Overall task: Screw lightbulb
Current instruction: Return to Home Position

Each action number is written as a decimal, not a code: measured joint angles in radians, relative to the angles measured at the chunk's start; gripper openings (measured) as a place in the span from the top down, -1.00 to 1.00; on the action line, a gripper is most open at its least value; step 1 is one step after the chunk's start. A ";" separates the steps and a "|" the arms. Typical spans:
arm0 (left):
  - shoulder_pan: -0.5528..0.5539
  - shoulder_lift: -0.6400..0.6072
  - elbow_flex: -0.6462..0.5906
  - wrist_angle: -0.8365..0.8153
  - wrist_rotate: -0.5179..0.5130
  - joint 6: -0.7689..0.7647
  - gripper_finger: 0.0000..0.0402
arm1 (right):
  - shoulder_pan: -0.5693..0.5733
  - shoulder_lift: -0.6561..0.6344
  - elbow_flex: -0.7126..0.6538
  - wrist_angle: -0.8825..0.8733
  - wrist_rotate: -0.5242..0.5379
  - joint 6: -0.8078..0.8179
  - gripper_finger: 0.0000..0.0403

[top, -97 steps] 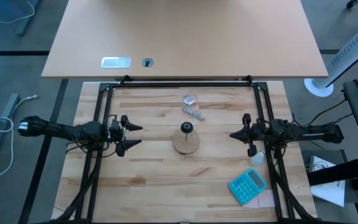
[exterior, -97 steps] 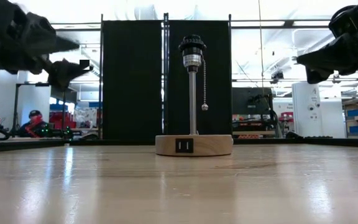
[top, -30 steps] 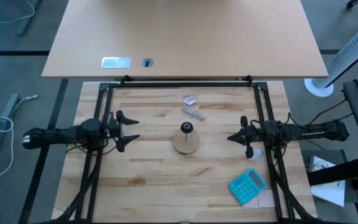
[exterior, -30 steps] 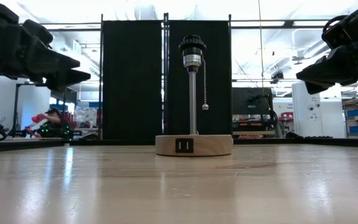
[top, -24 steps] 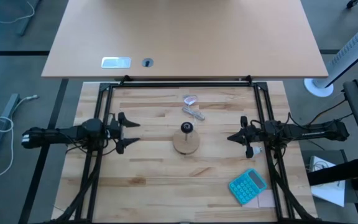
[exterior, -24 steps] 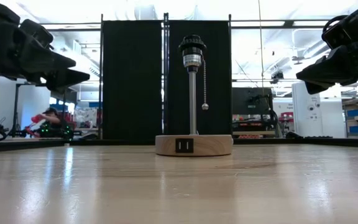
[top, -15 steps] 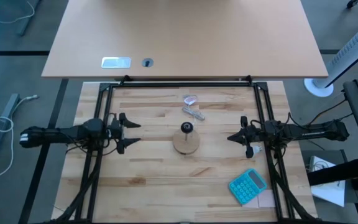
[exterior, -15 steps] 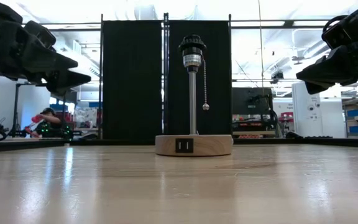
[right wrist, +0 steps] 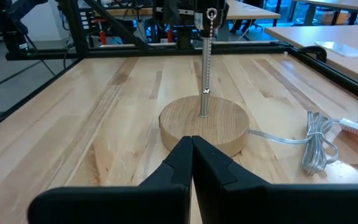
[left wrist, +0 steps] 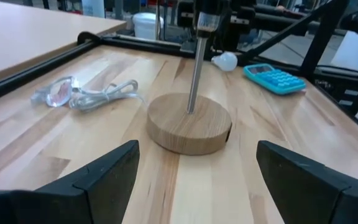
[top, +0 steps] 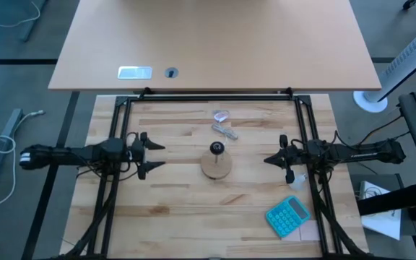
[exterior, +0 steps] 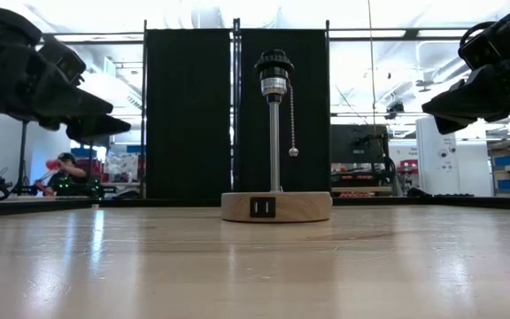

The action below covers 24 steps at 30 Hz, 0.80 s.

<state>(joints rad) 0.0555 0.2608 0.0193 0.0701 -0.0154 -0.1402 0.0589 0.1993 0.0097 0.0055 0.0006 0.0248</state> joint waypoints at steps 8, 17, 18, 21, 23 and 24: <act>0.000 0.049 0.001 0.000 0.000 0.000 -0.57 | 0.000 0.000 0.000 0.000 0.000 -0.001 0.99; 0.000 0.096 0.002 0.000 0.000 0.000 -0.57 | 0.000 0.000 0.000 0.000 0.000 0.000 1.00; 0.000 0.100 0.002 0.000 0.000 0.000 -0.57 | 0.000 0.000 0.000 0.000 0.000 0.000 0.99; 0.000 0.112 0.002 0.000 0.000 0.000 -0.57 | 0.000 0.000 0.000 0.000 0.000 0.000 0.98; 0.000 0.120 0.002 0.000 0.000 0.000 -0.57 | 0.000 0.000 0.000 0.000 0.000 0.000 0.99; 0.000 0.123 0.002 0.000 0.000 0.000 -0.57 | 0.000 0.000 0.000 0.000 0.000 0.000 0.99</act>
<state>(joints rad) 0.0555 0.3839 0.0216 0.0704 -0.0151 -0.1400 0.0589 0.1993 0.0097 0.0057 0.0007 0.0245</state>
